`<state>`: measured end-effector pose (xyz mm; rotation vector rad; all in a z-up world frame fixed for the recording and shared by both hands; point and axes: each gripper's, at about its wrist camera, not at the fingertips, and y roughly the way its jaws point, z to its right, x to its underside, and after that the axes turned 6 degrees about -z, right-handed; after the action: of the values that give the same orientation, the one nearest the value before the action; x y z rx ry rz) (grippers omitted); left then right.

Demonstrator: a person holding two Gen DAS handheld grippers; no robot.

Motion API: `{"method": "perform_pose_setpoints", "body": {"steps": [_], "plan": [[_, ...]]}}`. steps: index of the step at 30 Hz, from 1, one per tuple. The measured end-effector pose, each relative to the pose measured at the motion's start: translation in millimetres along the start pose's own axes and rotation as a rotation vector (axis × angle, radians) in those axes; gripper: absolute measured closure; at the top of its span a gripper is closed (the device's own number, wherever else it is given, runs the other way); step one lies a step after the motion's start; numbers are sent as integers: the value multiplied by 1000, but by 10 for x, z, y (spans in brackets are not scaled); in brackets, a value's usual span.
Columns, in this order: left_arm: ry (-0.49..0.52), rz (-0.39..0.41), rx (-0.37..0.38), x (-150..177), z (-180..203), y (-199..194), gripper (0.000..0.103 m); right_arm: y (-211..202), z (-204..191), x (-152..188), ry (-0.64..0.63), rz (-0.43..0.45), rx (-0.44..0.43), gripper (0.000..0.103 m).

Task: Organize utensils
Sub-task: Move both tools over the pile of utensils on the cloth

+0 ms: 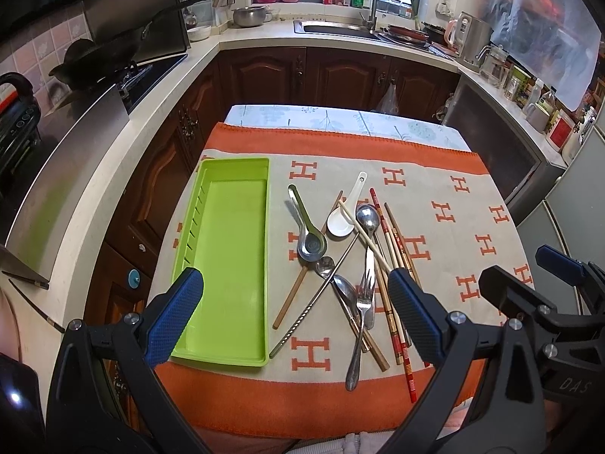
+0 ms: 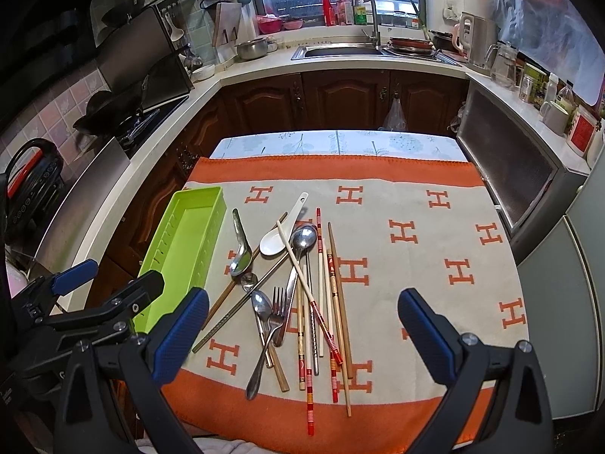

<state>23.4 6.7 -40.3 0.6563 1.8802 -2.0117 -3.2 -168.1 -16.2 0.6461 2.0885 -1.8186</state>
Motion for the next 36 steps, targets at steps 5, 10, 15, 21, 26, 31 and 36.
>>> {"method": "perform_pose_setpoints", "body": {"steps": [5,10,15,21,26,31,36], "plan": [[1,-7,0,-11,9,21,6,18,-11,4,2,-4,-2,2],[0,-11,2,-10,11,29,6,27,-9,14,2,-6,-4,2],[-1,-11,1,-2,25,42,6,54,-7,31,1,-10,-9,2],[0,-12,2,1,20,43,6,57,-6,35,2,-15,-12,2],[0,-17,2,30,41,68,6,65,-2,38,5,-20,-16,2],[0,-32,7,27,50,112,6,107,11,51,11,-33,-25,2],[8,-67,21,-40,57,207,6,187,76,8,20,-59,-42,3]]}}
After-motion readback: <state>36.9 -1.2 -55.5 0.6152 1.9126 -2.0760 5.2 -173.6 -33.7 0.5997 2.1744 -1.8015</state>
